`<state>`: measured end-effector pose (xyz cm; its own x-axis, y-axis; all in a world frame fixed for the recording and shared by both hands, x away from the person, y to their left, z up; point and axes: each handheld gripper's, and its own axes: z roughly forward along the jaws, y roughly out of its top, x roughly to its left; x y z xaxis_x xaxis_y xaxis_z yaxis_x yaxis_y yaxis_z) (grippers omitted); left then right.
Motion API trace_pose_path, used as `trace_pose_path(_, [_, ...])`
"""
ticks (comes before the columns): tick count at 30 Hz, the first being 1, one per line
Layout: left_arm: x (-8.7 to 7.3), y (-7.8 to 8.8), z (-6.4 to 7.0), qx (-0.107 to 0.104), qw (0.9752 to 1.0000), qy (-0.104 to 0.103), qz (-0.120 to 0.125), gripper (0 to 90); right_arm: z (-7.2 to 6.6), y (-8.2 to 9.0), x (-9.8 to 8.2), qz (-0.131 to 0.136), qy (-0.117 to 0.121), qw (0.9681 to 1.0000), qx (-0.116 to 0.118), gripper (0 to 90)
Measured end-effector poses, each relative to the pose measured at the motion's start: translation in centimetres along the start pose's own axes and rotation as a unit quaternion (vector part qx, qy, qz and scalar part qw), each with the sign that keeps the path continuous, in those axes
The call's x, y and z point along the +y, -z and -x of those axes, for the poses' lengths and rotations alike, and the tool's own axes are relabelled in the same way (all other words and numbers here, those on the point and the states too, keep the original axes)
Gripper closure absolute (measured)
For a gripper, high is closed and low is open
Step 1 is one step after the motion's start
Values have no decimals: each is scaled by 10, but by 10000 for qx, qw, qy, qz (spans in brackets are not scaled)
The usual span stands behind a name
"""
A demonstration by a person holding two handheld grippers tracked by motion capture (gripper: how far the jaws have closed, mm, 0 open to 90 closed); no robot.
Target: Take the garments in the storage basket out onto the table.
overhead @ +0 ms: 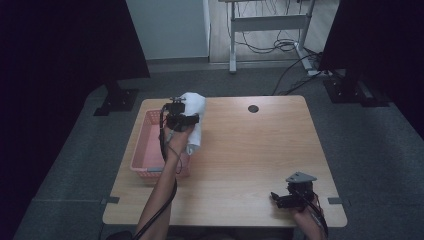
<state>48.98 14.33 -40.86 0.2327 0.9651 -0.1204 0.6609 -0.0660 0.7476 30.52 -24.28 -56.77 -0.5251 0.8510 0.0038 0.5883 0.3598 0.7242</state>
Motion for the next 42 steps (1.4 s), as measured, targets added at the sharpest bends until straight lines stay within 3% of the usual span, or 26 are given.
trace_pose_path(11, [-11, -26, 30, -26, 9999, 116, 2, 375, 0, 0, 0, -3, 28, 10000, 34, 0])
trace_pose_path(20, [-21, -48, 51, 130, 9998, 116, -90, 374, 0, -1, 0, -2, 74, 9999, 74, 0])
trace_pose_path(42, [-49, -93, 64, 619, 9967, -15, -519, 366, -1, -1, 1, -1, 103, 9999, 115, 0])
